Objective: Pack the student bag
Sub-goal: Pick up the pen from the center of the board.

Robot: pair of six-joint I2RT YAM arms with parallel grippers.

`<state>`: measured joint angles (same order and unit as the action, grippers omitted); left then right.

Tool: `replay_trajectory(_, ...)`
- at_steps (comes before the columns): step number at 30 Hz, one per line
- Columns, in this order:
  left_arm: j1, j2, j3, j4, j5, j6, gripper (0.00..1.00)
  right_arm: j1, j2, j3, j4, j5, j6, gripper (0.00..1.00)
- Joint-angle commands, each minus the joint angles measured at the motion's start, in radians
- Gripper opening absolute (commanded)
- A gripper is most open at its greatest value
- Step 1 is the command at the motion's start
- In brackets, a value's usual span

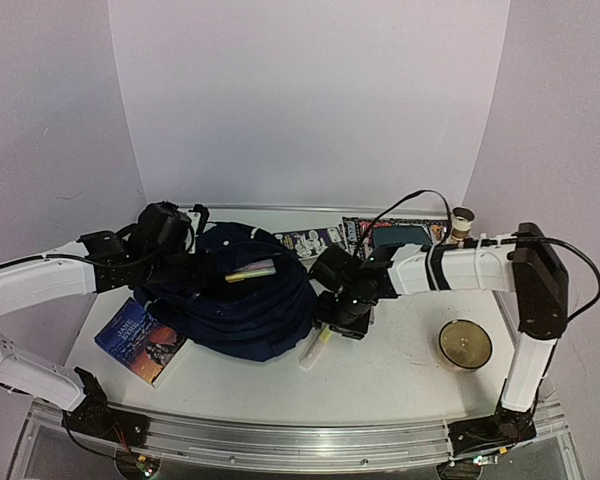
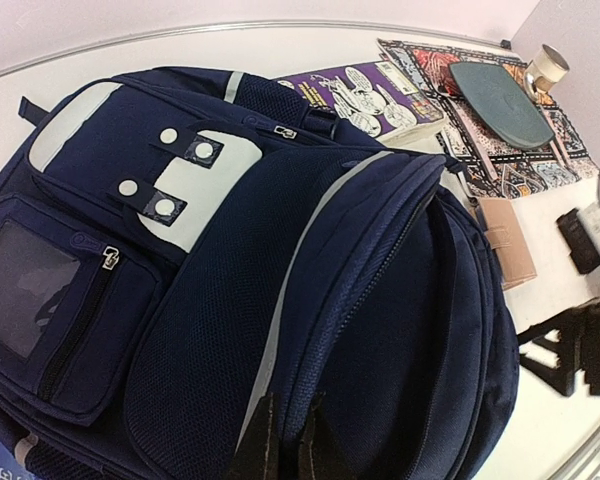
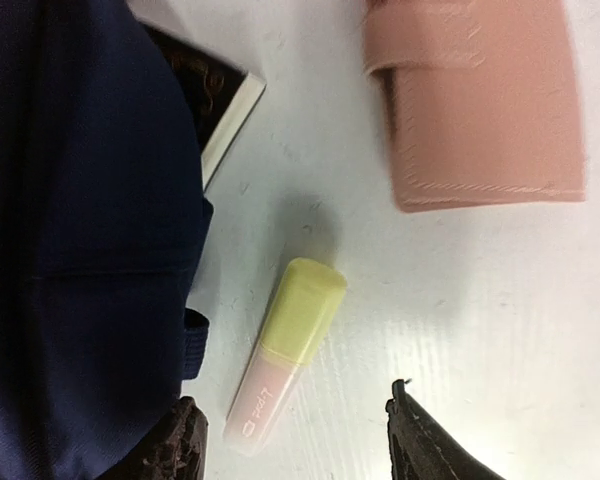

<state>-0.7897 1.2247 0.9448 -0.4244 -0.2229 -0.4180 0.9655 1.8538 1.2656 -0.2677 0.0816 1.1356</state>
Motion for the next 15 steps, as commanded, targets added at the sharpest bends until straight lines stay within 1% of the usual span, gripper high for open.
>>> replay_trajectory(1, 0.013, -0.033, 0.066, 0.011, -0.058, 0.015, 0.0, 0.036, 0.1, 0.093, -0.085, 0.053, 0.027, 0.61)
replay_trajectory(5, 0.015, -0.036, 0.064, 0.007, -0.04, 0.021, 0.0, 0.048, 0.164, 0.137, -0.094, 0.059, 0.036, 0.61)
replay_trajectory(9, 0.015, -0.045, 0.061, 0.008, -0.019, 0.022, 0.0, 0.053, 0.204, 0.143, -0.104, 0.065, 0.045, 0.57)
replay_trajectory(13, 0.015, -0.045, 0.058, 0.008, 0.008, 0.024, 0.0, 0.053, 0.22, 0.114, -0.126, 0.072, 0.056, 0.5)
replay_trajectory(15, 0.015, -0.042, 0.056, 0.007, 0.029, 0.023, 0.0, 0.052, 0.214, 0.086, -0.132, 0.082, 0.061, 0.43)
